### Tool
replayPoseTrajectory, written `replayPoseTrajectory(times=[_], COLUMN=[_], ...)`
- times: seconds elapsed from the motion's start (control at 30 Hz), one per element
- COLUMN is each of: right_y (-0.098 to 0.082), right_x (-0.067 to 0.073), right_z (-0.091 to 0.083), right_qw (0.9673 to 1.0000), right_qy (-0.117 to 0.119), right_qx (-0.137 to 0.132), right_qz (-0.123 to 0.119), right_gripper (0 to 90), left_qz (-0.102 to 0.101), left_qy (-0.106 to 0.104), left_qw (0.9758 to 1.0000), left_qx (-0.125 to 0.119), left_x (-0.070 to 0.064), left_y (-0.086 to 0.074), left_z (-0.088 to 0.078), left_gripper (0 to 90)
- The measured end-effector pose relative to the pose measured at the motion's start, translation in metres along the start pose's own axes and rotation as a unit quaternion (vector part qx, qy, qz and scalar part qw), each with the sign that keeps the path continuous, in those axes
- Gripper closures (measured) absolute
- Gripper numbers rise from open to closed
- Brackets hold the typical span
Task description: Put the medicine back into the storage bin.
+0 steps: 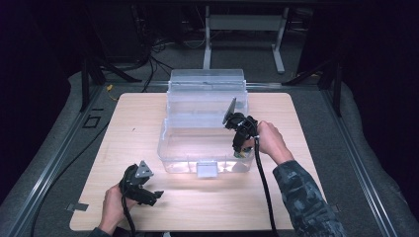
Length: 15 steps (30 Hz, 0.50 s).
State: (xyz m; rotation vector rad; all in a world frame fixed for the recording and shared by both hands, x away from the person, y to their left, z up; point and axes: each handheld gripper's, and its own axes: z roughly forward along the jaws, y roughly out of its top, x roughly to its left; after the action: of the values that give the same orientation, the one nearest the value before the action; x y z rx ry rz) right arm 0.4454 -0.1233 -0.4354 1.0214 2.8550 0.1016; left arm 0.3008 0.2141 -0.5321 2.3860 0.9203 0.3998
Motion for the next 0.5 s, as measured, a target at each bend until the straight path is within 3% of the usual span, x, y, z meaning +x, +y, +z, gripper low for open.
replayPoseTrajectory(times=[0.2,0.23,0.37,0.5], right_y=[0.004,0.004,0.003,0.005], right_x=[0.002,0.001,0.001,0.0], right_z=[0.009,0.013,0.018,0.024], right_qw=[0.9998,0.9999,0.9998,0.9992], right_qy=[-0.008,0.002,0.007,0.017], right_qx=[0.017,0.016,0.017,0.037], right_qz=[-0.005,-0.005,-0.005,-0.006], right_gripper=[46.2,46.2,46.2,46.1], left_qz=[-0.001,-0.001,0.0,0.0], left_qy=[-0.001,-0.001,-0.002,-0.003], left_qw=[1.0,1.0,1.0,1.0], left_qx=[-0.001,-0.001,0.001,0.002], left_x=[0.0,0.0,0.001,0.001], left_y=[0.0,-0.001,-0.001,0.0], left_z=[0.0,0.0,0.001,0.001], left_gripper=[5.3,5.3,5.3,5.3])
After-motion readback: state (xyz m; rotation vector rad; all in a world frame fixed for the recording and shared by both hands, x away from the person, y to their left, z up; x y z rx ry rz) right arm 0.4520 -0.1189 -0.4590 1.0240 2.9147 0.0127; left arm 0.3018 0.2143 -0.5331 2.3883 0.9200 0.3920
